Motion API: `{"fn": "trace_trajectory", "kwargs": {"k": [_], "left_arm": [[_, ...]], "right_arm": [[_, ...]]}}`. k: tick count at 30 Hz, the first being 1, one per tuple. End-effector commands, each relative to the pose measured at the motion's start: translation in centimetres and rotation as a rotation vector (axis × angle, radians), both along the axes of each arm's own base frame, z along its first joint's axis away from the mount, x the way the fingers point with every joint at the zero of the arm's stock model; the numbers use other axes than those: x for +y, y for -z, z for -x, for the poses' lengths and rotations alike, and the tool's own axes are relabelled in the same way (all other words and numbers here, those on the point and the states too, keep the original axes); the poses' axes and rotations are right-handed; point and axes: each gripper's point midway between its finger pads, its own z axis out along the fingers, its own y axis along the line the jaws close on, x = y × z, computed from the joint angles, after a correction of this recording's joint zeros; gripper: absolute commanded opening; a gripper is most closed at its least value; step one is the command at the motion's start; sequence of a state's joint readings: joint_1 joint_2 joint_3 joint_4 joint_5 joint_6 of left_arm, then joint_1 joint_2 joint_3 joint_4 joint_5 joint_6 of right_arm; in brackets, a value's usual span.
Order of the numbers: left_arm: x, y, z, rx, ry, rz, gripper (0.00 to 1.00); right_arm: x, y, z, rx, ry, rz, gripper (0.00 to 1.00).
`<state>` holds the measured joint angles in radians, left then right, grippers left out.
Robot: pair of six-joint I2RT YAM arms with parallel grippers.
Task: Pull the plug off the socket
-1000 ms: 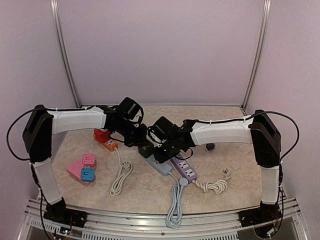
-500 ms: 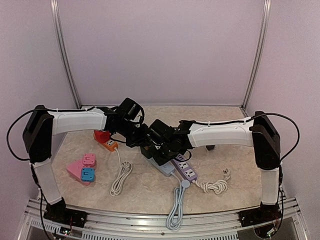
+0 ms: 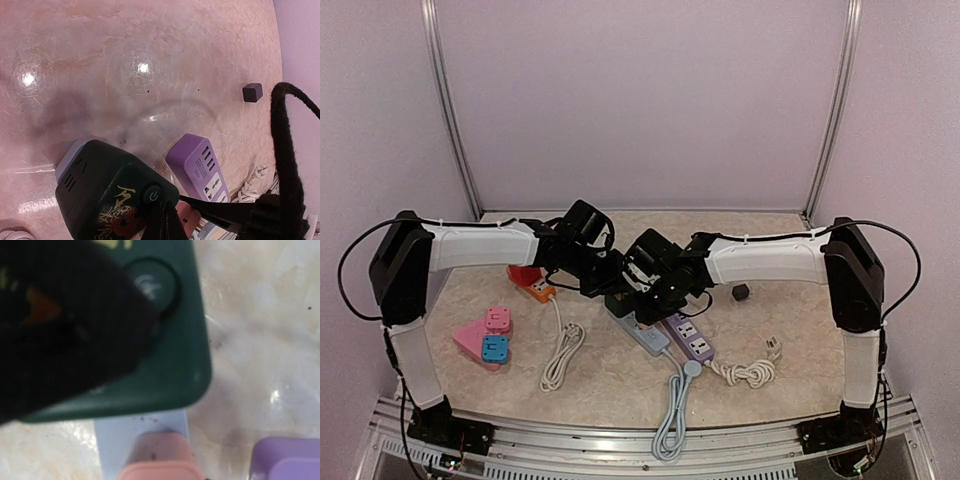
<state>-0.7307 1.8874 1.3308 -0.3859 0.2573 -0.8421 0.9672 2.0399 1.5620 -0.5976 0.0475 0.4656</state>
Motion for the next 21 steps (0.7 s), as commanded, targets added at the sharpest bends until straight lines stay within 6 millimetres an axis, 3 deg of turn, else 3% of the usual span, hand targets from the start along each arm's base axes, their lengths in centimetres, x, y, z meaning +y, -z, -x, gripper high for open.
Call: {"fn": "trace_trajectory", "kwargs": {"k": [1,5,10,15,21], "left_arm": [[7.9,11.8,8.1,0.360,-0.014,-0.400,0.00],[8.0,12.2,8.3,0.368,-0.012,-0.406,0.00],[8.2,12.8,8.8,0.385,-0.017,-0.411,0.00],[8.1,12.6,8.9,0.374,-0.015,-0.413,0.00],[7.8,11.7,8.2,0.351,-0.010,-0.415,0.00]], "right_arm": [[2.5,-8.4,-2.9,-0.238,0.059,-0.146,0.00],[2.8,-9.5,-2.0,-0.384,0.043,-0.047,0.00],[1.8,-8.7,-1.7,-0.455,0.076,0.033,0.00],[1.8,-8.5,-2.0,-0.335,0.056,-0.102,0.00],[1.5,-11.0,-1.4,-0.252,-0.004,-0.256,0.00]]}}
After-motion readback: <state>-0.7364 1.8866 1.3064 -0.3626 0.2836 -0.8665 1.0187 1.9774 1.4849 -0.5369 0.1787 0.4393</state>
